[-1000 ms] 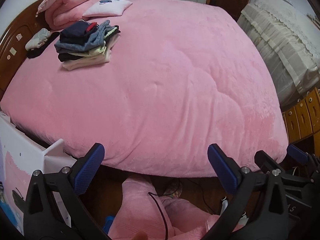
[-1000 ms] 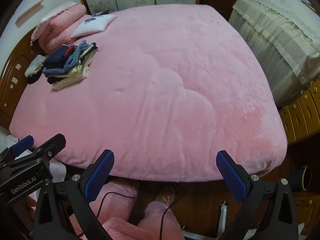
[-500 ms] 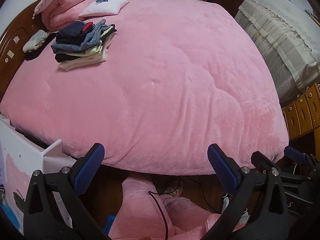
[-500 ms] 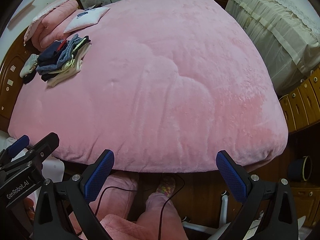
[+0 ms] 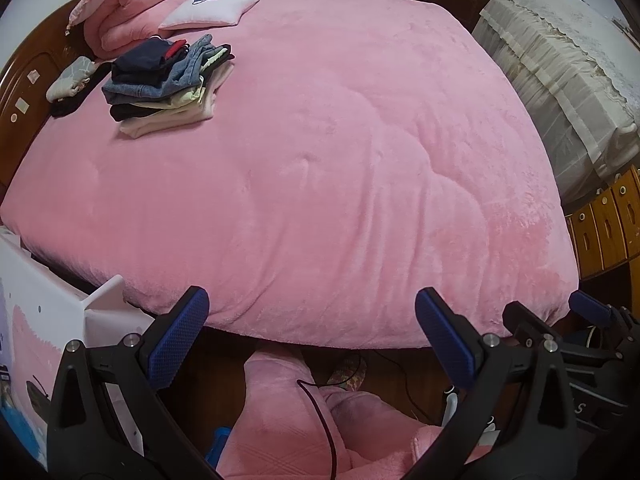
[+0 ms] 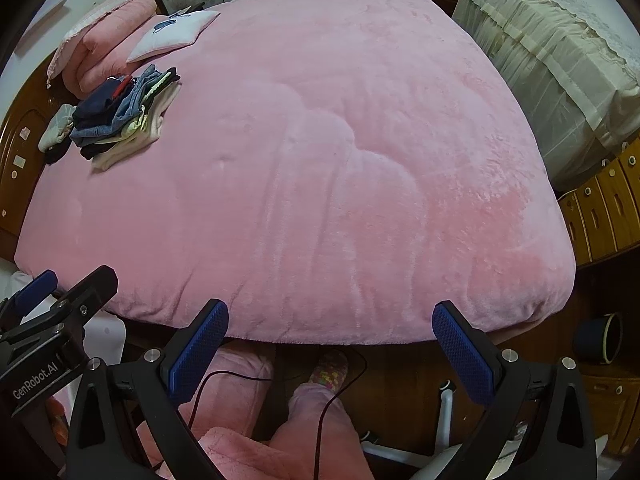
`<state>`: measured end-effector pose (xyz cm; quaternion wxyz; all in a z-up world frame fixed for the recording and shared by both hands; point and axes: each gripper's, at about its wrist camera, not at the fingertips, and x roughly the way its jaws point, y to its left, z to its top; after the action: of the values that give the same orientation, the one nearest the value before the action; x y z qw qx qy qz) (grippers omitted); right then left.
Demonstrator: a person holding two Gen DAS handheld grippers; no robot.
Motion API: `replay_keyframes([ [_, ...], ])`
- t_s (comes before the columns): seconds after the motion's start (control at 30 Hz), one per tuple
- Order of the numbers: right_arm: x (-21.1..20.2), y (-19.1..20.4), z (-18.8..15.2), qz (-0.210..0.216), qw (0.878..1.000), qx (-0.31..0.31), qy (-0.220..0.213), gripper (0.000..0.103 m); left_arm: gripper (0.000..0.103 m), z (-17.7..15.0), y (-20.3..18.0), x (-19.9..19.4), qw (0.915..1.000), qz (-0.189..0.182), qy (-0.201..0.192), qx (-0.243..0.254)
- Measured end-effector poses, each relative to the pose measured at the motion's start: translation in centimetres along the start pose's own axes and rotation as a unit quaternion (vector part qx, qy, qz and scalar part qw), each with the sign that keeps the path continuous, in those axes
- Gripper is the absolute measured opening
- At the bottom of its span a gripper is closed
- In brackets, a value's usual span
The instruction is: Fold large clothes
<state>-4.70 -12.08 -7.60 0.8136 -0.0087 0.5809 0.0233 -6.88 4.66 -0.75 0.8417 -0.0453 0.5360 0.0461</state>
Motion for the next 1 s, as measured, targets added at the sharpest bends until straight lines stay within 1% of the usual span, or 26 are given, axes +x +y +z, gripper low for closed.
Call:
replay_keyframes([
  [0.3,-0.1,0.2,-0.1,-0.001,1.000,0.002,0.000,0.103,0.102,0.0,-0.1,0.1,1.0000,0.001,0.000,0.002],
  [0.63,0.7,-0.8,0.9,0.000,1.000,0.000,0.005,0.103,0.102,0.1,-0.2,0.1,1.0000,0.003,0.002,0.003],
  [0.83,0.9,-0.8,0.9,0.000,1.000,0.000,0.005,0.103,0.102,0.1,-0.2,0.2,1.0000,0.004,0.002,0.005],
  [1.0,0.9,-0.7,0.8,-0.001,1.000,0.001,0.006,0.103,0.102,0.2,0.3,0.5,0.9999,0.003,0.003,0.010],
])
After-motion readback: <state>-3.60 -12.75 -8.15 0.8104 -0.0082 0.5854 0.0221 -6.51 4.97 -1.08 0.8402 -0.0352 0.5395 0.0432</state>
